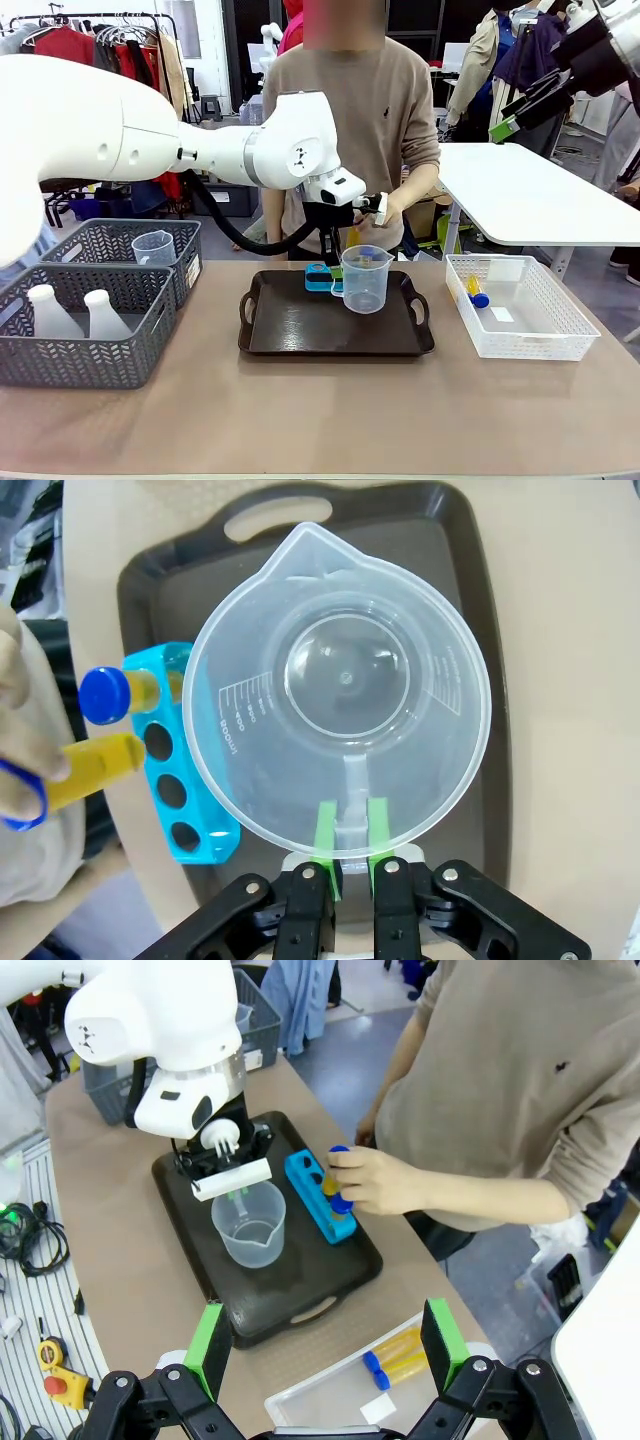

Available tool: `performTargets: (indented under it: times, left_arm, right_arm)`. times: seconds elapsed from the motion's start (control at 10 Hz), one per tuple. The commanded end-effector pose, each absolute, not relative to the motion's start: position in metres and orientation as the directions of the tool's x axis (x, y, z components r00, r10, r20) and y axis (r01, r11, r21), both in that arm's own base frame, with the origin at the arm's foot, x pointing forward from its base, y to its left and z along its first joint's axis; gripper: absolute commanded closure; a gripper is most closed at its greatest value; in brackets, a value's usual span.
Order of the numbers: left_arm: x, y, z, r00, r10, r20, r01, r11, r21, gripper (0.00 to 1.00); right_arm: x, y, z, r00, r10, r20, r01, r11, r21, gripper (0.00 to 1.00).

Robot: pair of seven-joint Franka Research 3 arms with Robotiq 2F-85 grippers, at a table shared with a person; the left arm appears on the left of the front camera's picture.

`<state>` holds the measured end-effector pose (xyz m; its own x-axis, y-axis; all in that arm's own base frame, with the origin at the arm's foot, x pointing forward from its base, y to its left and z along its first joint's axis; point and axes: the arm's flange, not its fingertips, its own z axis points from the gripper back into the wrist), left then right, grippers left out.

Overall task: Prepare the laboratory tools.
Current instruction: Pick up one Large Measuring Cup and place it on the Handle tray.

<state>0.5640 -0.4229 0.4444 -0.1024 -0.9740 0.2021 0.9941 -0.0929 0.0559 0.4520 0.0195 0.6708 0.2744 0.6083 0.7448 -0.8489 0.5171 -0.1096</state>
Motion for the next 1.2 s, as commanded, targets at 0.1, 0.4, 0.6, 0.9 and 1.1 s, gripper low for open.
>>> performTargets:
  times: [0.1, 0.4, 0.6, 0.9, 1.1]
  left_arm:
    - [0.543, -0.393, 0.480, -0.087, -0.972, 0.220, 0.996, -0.082, 0.031, 1.00]
    - [0.537, -0.382, 0.493, -0.055, -0.970, 0.238, 0.998, -0.050, 0.028, 1.00]
    - [0.547, -0.391, 0.503, -0.061, -0.974, 0.219, 0.998, -0.054, 0.038, 1.00]
    - [0.547, -0.391, 0.503, -0.061, -0.974, 0.219, 0.998, -0.054, 0.038, 1.00]
    - [0.545, -0.398, 0.499, -0.112, -0.971, 0.211, 0.994, -0.111, 0.013, 1.00]
  right_arm:
    - [0.452, 0.019, 0.671, 0.267, 0.600, 0.754, -0.854, 0.510, -0.103, 0.00]
    - [0.452, 0.019, 0.671, 0.267, 0.600, 0.754, -0.854, 0.510, -0.103, 0.00]
    - [0.452, 0.019, 0.671, 0.267, 0.600, 0.754, -0.854, 0.510, -0.103, 0.00]
    - [0.452, 0.019, 0.671, 0.267, 0.600, 0.754, -0.854, 0.510, -0.103, 0.00]
    - [0.452, 0.019, 0.671, 0.267, 0.600, 0.754, -0.854, 0.510, -0.103, 0.00]
